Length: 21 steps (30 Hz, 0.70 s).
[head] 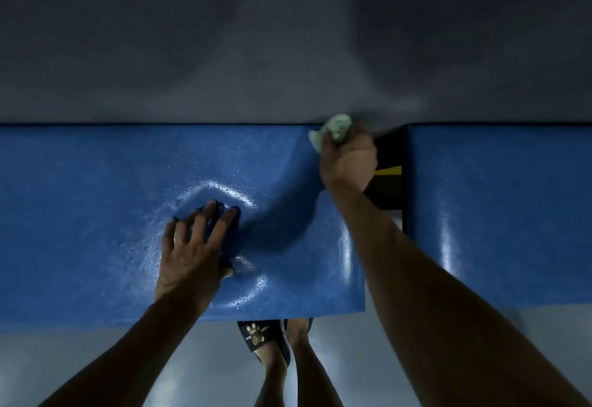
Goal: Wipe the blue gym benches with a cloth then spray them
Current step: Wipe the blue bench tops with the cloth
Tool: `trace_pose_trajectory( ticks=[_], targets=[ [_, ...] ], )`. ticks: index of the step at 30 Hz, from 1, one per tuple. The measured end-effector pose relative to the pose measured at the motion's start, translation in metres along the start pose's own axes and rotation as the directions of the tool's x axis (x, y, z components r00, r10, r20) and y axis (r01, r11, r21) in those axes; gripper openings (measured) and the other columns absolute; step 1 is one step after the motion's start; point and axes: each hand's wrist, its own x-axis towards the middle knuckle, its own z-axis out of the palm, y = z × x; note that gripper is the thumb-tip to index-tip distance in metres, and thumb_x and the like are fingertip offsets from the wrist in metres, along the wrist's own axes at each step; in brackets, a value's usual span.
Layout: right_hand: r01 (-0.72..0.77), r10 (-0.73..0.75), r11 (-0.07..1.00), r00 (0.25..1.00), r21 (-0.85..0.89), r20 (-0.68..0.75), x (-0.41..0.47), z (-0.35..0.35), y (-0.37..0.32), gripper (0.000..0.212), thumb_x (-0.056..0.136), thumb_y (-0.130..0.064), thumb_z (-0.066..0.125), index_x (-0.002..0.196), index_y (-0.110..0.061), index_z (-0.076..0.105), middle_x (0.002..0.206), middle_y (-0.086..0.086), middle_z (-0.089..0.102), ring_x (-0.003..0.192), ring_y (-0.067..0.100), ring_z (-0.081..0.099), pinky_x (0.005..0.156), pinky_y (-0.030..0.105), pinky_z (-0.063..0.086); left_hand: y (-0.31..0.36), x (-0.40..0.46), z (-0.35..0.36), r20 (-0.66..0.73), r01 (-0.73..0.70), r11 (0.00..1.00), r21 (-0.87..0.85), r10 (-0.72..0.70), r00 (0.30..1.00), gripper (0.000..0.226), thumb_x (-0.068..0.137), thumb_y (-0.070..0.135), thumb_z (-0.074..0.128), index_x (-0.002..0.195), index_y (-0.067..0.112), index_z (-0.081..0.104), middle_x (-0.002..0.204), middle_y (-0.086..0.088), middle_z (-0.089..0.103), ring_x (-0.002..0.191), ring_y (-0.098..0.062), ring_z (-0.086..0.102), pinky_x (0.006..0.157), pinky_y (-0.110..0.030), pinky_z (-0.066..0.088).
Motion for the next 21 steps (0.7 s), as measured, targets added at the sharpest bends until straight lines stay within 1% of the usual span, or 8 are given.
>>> trace_pose_trajectory(
  ticks=[2,4,6,8,11,15,19,21],
  targets=[
    [0.193,-0.191,0.980,0.980,-0.037,0.065,-0.017,0.008,-0.019,0.034,0.083,-0.030,0.063,0.111,-0.011,0.061,0.110,0.011,0.064,0.098,0.032,0.062,0.076,0.034,0.047,0.001,0.000,0.000,0.001,-0.002,1.000,0.005,0.002,1.000,0.123,0.044,0.039,0.095,0.150,0.030,0.034,0.153,-0.009,0.038,0.129,-0.040,0.042,0.110,-0.056,0.030],
    [0.417,-0.385,0.904,0.890,-0.093,0.246,-0.016,0.002,-0.021,0.038,0.084,-0.034,0.062,0.116,-0.014,0.058,0.119,0.009,0.059,0.099,0.031,0.061,0.078,0.035,0.047,0.001,0.001,-0.001,-0.007,-0.001,1.000,0.002,0.001,1.000,0.124,0.041,0.039,0.096,0.149,0.030,0.035,0.153,-0.009,0.038,0.129,-0.040,0.042,0.110,-0.056,0.030],
    [0.562,-0.472,0.807,0.798,-0.181,0.373,0.001,-0.014,-0.007,0.043,0.085,-0.045,0.061,0.118,-0.019,0.057,0.122,0.006,0.057,0.098,0.032,0.062,0.078,0.037,0.048,0.001,0.001,-0.001,0.004,0.000,1.000,0.003,0.000,1.000,0.125,0.040,0.039,0.096,0.149,0.030,0.036,0.152,-0.008,0.039,0.129,-0.039,0.042,0.110,-0.056,0.030],
    [0.486,-0.410,0.854,0.849,-0.186,0.334,0.026,-0.032,0.017,0.046,0.082,-0.052,0.064,0.115,-0.020,0.059,0.116,0.005,0.062,0.097,0.031,0.063,0.077,0.036,0.049,0.000,0.001,-0.002,0.007,-0.002,1.000,0.014,0.002,1.000,0.124,0.041,0.040,0.096,0.149,0.030,0.035,0.152,-0.008,0.038,0.129,-0.039,0.042,0.110,-0.055,0.029],
    [0.259,-0.240,0.962,0.953,-0.084,0.187,0.036,-0.040,0.033,0.042,0.082,-0.042,0.066,0.112,-0.014,0.061,0.111,0.011,0.064,0.097,0.034,0.062,0.078,0.040,0.051,0.000,0.000,-0.001,0.003,0.003,1.000,0.008,-0.003,1.000,0.124,0.041,0.039,0.096,0.149,0.030,0.035,0.152,-0.009,0.039,0.129,-0.040,0.042,0.111,-0.055,0.027],
    [0.199,-0.196,0.980,0.975,-0.016,0.103,0.012,-0.021,0.024,0.044,0.084,-0.039,0.057,0.112,-0.004,0.059,0.111,0.016,0.060,0.096,0.036,0.059,0.077,0.041,0.050,-0.004,0.000,0.000,-0.010,-0.019,1.000,0.012,0.019,1.000,0.124,0.041,0.041,0.096,0.149,0.029,0.036,0.152,-0.010,0.040,0.128,-0.040,0.043,0.111,-0.056,0.029],
    [0.302,-0.280,0.949,0.938,-0.089,0.205,0.020,-0.037,0.043,0.039,0.087,-0.034,0.060,0.116,-0.007,0.057,0.117,0.014,0.058,0.102,0.035,0.057,0.078,0.038,0.048,-0.004,0.000,0.002,-0.024,-0.021,1.000,0.015,0.021,0.999,0.123,0.041,0.042,0.096,0.148,0.029,0.038,0.151,-0.010,0.041,0.126,-0.040,0.044,0.111,-0.057,0.030],
    [0.192,-0.168,0.972,0.970,-0.132,0.174,0.031,-0.045,0.056,0.046,0.082,-0.044,0.059,0.116,-0.013,0.059,0.118,0.010,0.061,0.105,0.033,0.058,0.081,0.038,0.048,-0.004,0.000,0.002,-0.024,-0.016,1.000,0.022,0.016,1.000,0.124,0.039,0.041,0.096,0.148,0.030,0.038,0.150,-0.010,0.041,0.125,-0.040,0.045,0.110,-0.057,0.031]
  ],
)
